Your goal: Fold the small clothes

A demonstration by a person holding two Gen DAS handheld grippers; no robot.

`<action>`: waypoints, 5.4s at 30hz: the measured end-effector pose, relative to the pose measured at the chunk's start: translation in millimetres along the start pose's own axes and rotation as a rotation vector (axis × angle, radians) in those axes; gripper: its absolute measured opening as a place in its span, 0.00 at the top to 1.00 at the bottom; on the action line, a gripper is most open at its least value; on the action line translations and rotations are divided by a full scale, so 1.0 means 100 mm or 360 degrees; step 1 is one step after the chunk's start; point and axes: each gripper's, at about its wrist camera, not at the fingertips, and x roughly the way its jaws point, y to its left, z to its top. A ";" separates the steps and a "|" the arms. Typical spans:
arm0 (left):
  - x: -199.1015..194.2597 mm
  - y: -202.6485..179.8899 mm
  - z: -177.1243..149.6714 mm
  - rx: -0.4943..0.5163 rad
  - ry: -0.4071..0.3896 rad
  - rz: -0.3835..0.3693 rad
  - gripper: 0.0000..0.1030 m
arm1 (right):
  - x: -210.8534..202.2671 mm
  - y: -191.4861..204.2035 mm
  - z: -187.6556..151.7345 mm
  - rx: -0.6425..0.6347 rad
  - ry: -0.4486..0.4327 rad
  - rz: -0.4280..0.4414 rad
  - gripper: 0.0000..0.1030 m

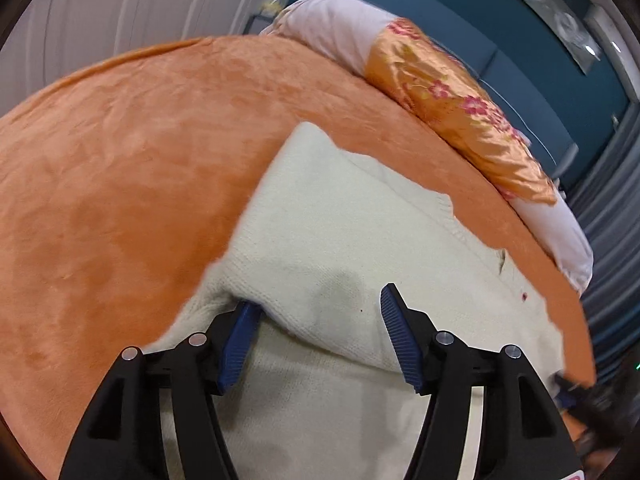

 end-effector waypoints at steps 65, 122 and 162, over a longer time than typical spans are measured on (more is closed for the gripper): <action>-1.72 0.53 -1.56 0.0175 0.0315 0.0501 0.73 | -1.63 -0.34 -2.66 0.0216 -0.0007 0.0145 0.90; -1.67 0.71 -1.41 0.0011 0.0441 -0.0064 0.93 | -1.66 -0.20 -2.65 0.0400 0.0028 0.0124 0.94; -2.37 -0.03 -0.83 0.0392 -0.0063 -0.0162 0.94 | -2.56 -0.02 -2.06 0.0161 -0.0523 0.0159 0.95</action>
